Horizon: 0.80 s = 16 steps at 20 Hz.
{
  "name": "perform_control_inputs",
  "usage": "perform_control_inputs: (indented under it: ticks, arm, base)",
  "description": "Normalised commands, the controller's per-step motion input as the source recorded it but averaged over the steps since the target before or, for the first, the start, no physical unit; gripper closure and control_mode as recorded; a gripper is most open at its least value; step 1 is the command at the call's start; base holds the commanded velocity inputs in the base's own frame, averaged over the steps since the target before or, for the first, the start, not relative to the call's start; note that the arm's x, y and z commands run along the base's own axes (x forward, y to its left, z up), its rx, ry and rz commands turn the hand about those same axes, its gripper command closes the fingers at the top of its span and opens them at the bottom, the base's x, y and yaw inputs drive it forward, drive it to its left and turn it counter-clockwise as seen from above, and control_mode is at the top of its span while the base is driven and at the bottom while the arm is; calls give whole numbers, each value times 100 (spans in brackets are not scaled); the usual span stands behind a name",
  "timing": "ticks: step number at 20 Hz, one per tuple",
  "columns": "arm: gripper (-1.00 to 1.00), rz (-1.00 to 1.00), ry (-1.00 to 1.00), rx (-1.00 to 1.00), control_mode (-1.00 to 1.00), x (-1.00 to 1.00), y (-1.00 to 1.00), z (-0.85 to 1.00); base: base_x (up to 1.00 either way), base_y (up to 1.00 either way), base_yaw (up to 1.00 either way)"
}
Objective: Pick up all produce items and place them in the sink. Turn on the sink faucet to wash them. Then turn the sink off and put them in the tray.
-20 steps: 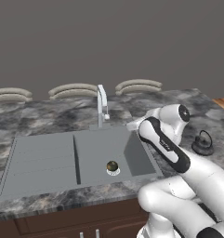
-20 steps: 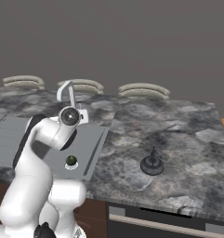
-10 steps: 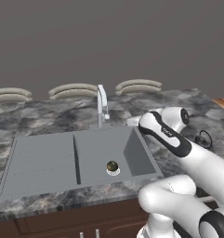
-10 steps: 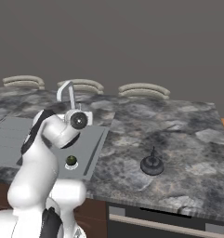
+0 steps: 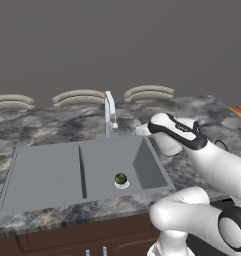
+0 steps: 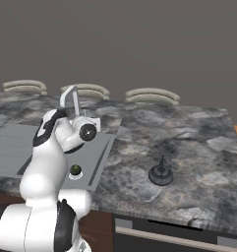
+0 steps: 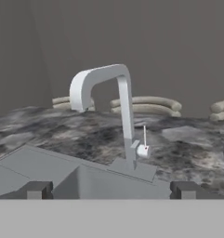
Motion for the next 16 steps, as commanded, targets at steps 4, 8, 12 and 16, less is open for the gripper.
perform_control_inputs:
  ticks: [4, 8, 12, 16]
  arm:
    - [-100, 0, -15, 0, -100, 4, 0, 1]
    - [-100, 0, -1, 0, -100, 0, 0, 0]
    - [-100, 0, 0, 0, -100, 17, 0, 0]
    - [-100, 0, 0, 0, -100, 25, 0, 0]
  base:
    - [0, 0, 0]
    - [0, 0, 0]
    - [0, 0, 0]
    - [0, 0, 0]
